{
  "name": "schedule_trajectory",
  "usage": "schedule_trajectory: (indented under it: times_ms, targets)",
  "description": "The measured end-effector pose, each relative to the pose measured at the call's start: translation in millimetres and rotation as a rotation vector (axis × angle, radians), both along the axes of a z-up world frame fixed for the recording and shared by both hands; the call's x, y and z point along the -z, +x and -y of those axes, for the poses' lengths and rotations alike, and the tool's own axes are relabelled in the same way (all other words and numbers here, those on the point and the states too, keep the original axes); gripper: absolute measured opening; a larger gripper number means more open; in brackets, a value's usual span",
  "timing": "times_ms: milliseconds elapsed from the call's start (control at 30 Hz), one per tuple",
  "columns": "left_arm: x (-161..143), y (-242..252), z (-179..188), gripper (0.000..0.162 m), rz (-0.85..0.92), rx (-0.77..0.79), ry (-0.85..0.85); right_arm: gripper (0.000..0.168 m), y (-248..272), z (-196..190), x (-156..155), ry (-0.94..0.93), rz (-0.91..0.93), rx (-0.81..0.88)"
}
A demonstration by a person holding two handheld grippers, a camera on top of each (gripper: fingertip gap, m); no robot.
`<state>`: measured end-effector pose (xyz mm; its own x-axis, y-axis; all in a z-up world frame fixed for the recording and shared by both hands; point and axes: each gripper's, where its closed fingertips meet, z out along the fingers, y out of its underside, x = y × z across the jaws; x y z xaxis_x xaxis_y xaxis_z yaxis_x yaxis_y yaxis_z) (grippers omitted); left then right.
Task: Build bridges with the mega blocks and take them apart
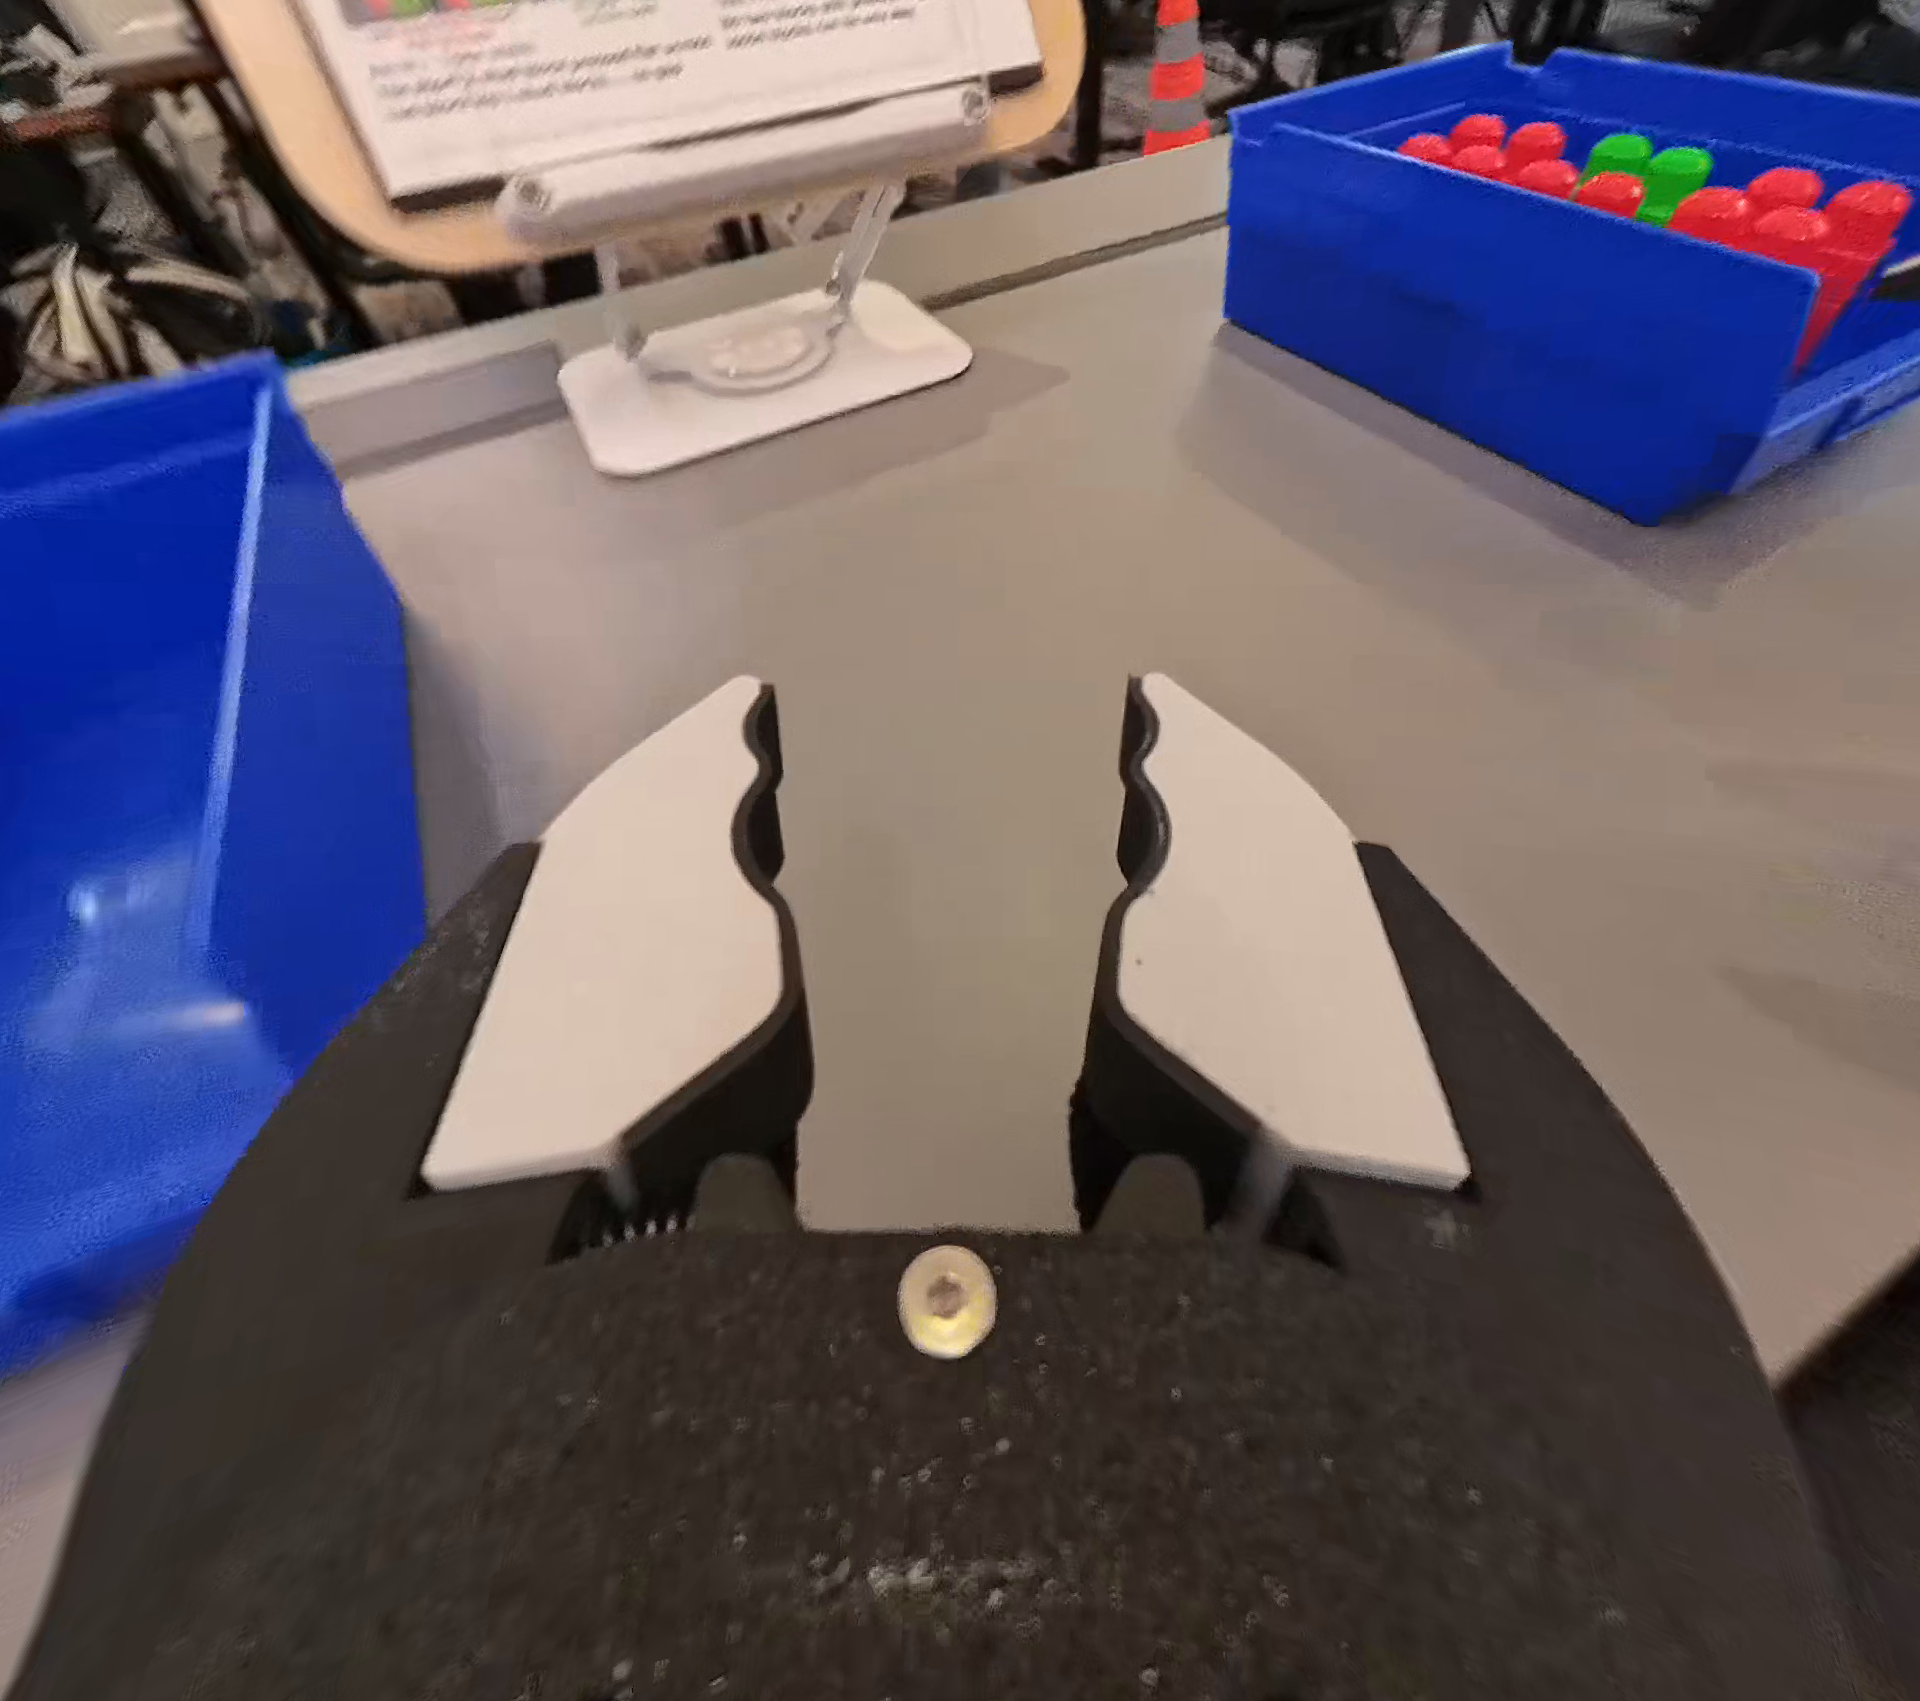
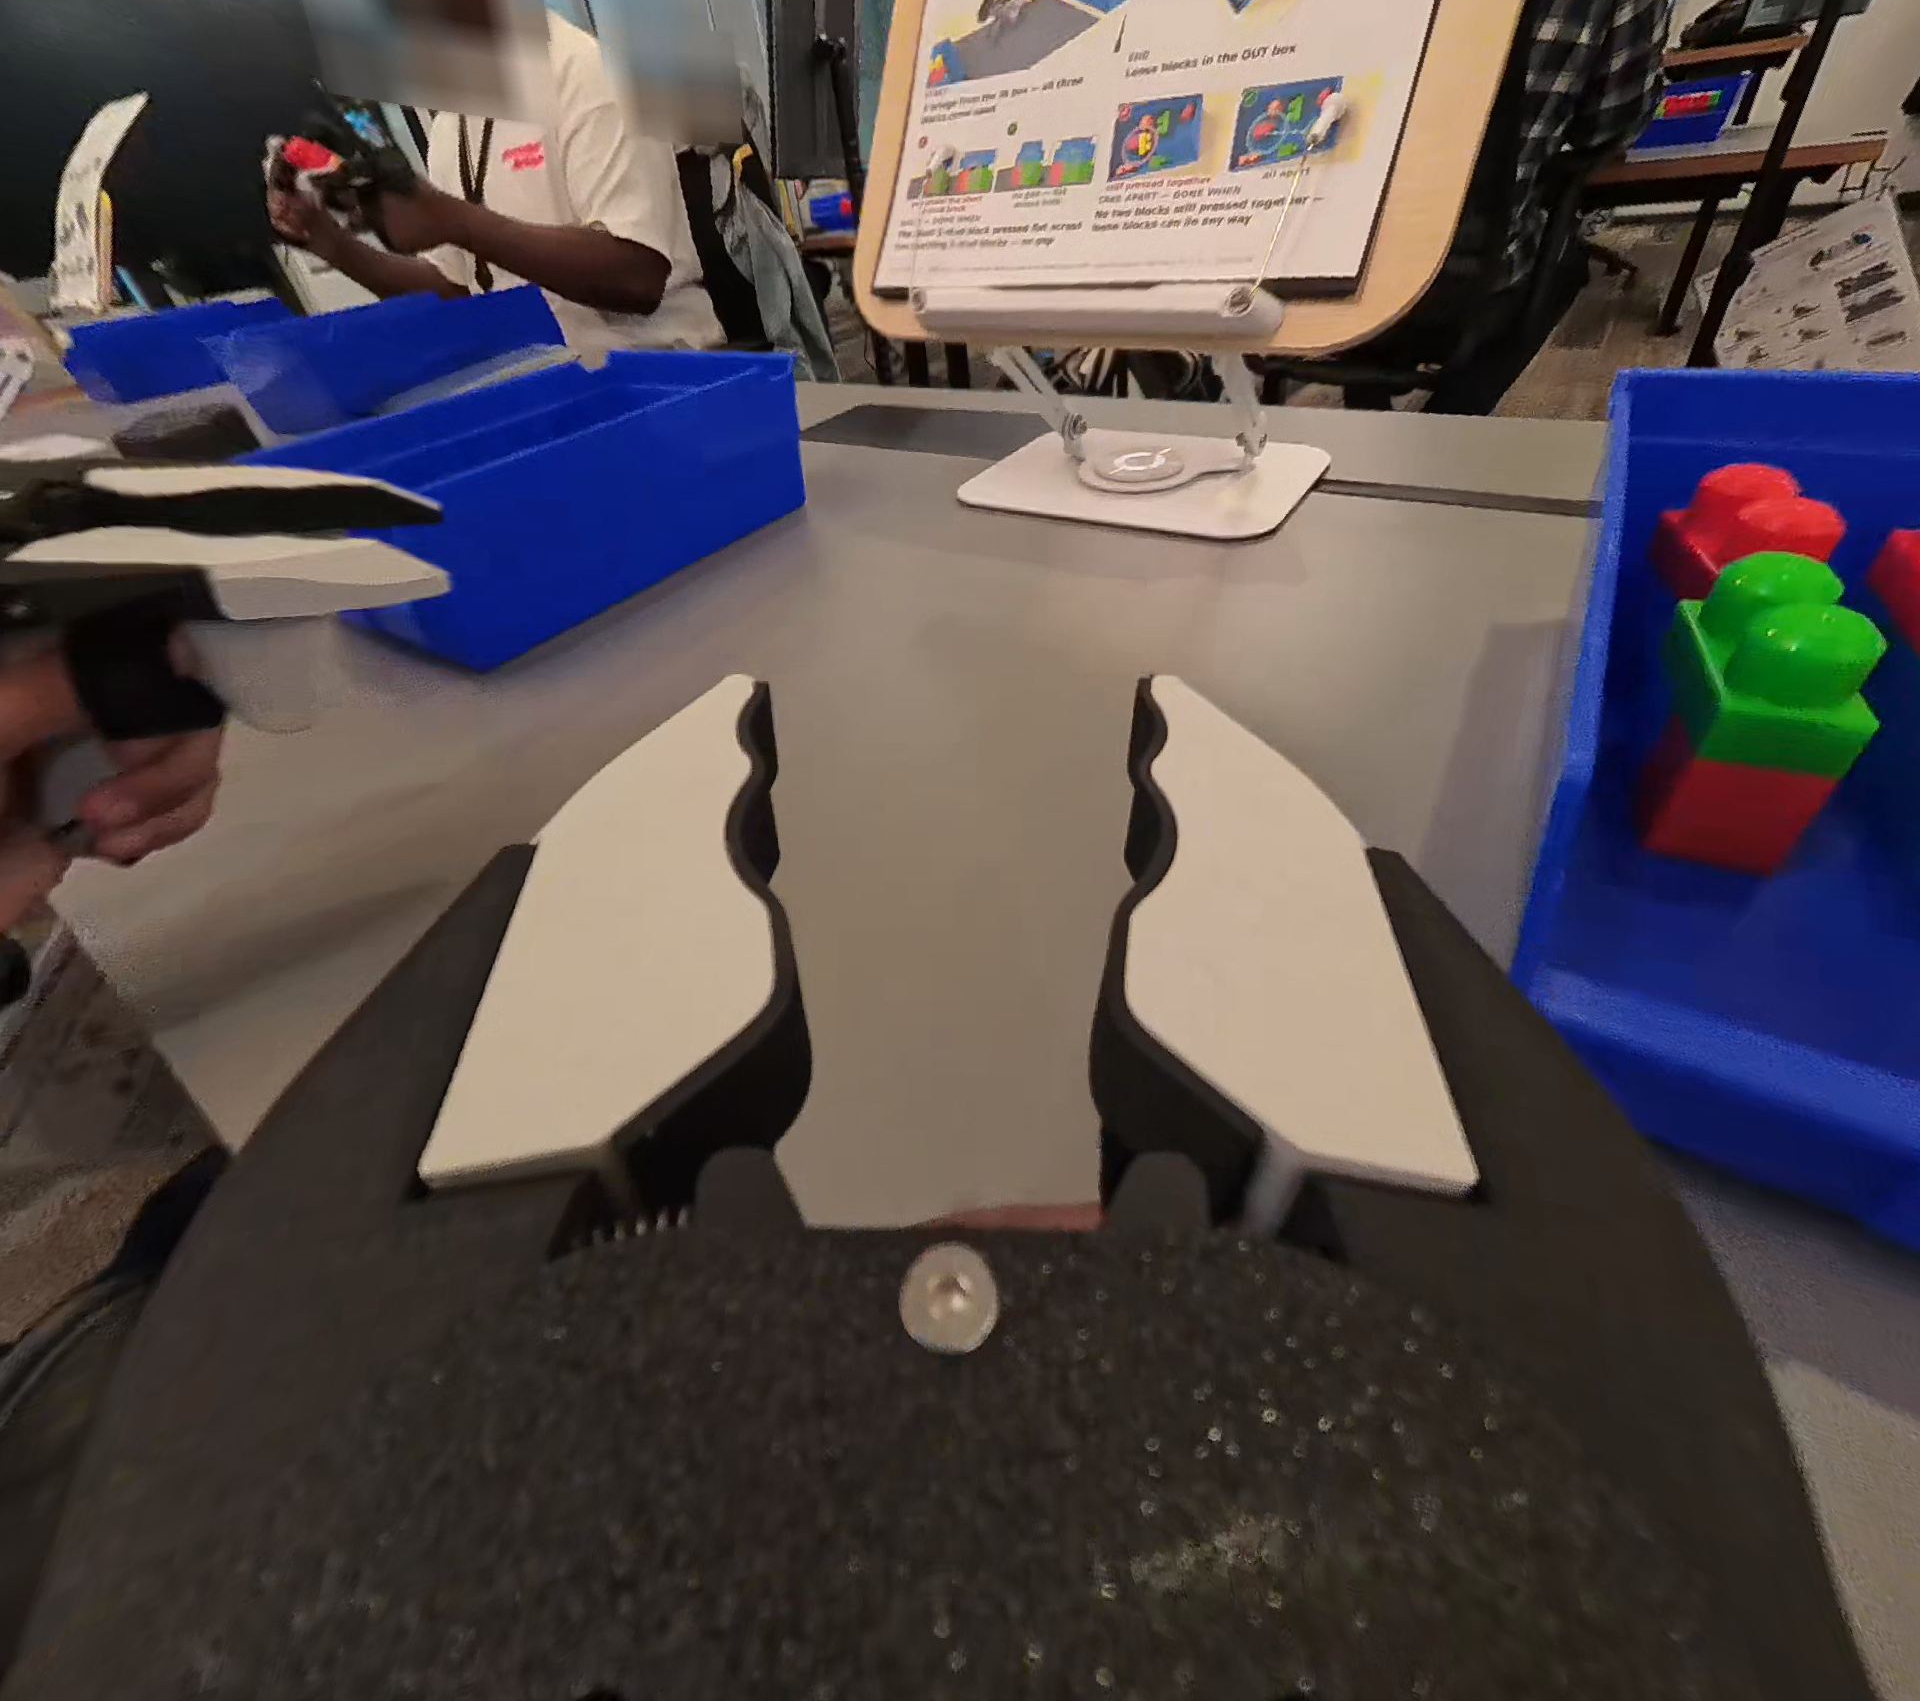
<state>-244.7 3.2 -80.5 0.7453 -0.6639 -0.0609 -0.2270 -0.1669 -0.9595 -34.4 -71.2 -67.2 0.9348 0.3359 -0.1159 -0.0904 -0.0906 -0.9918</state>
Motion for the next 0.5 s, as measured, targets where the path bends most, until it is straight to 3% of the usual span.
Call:
schedule_trajectory:
  times_ms: [133, 300, 400, 500]
  targets:
    - [22.4, -17.2, 46.4, 0.062, 0.086, 0.005, -0.095, 0.064, -1.6, 20.5, 6.6, -0.003, 0.126, 0.036]
    - [32.0, -7.0, 57.3, 0.064, 0.100, 0.041, -0.123, 0.060, 14.0, 31.7, 0.9, 0.002, 0.111, 0.083]
    - [30.7, 53.4, 66.2, 0.069, 0.159, 0.156, -0.241, 0.059, 68.9, 33.6, -1.4, 0.003, 0.159, 0.255]
    - [41.4, 147.3, 81.5, 0.066, 0.073, 0.306, -0.412, 0.058, 142.4, 42.3, 5.4, -0.020, 0.169, 0.463]
